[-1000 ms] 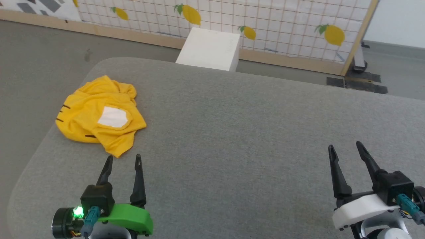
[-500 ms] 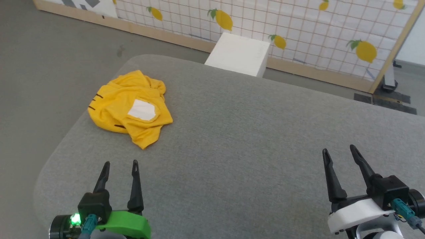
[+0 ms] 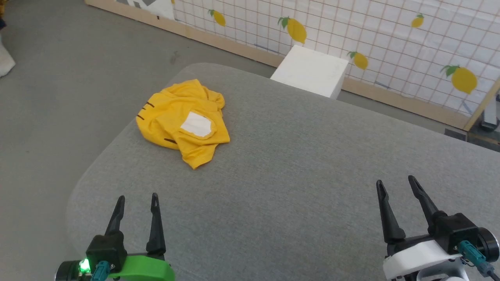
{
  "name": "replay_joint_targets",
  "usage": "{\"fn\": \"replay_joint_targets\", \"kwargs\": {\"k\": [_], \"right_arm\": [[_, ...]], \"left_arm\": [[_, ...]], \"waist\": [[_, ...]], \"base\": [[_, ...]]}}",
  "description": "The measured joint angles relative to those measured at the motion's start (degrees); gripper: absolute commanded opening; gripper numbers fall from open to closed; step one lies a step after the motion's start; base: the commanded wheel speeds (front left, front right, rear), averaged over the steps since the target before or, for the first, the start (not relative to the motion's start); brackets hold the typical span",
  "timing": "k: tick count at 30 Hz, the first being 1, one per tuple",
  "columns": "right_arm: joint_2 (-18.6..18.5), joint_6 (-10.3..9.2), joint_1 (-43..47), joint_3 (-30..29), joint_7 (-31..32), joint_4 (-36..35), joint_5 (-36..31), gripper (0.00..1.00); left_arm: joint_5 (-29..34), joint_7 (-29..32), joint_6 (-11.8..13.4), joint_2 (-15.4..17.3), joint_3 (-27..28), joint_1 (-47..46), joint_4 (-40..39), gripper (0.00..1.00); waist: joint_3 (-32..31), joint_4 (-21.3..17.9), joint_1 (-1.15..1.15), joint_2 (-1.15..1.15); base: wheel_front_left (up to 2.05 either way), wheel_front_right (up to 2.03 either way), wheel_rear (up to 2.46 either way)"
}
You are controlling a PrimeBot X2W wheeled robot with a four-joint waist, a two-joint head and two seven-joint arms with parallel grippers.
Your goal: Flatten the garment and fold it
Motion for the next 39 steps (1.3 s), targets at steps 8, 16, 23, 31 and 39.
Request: {"fn": "replay_joint_targets", "kwargs": {"k": [8, 16, 23, 31, 39], "right_arm": [[0.01, 0.0, 0.05, 0.02, -0.8, 0.33, 0.33, 1.0], [0.01, 0.0, 0.43, 0.07, -1.81, 1.0, 0.82, 1.0], [0.02, 0.0, 1.17, 0.05, -2.57, 1.43, 1.3, 1.0], [0.02, -0.01, 1.18, 0.08, -3.56, 1.66, 1.48, 1.0], [0.07, -0.01, 1.21, 0.01, -4.05, 1.69, 1.71, 1.0]], "left_arm": [[-0.45, -0.94, 0.09, 0.0, 0.11, 0.59, -0.32, 1.0], [-0.58, -1.93, 0.15, 0.0, 0.21, 1.43, -0.64, 1.0], [-0.6, -2.69, 0.53, -0.01, 0.22, 1.88, -0.71, 1.0], [-0.87, -3.69, 0.56, -0.02, 0.27, 2.59, -0.97, 1.0], [-1.01, -3.96, 0.59, -0.03, 0.15, 2.75, -1.09, 1.0]], "waist": [[-0.58, 2.56, 0.0, 0.0], [-1.26, 4.87, 0.0, 0.0], [-1.84, 6.7, 0.0, 0.0], [-2.32, 8.63, 0.0, 0.0], [-2.18, 9.02, 0.0, 0.0]], "base": [[0.0, 0.0, 0.0], [0.0, 0.0, 0.0], [0.0, 0.0, 0.0], [0.0, 0.0, 0.0], [0.0, 0.0, 0.0]]}}
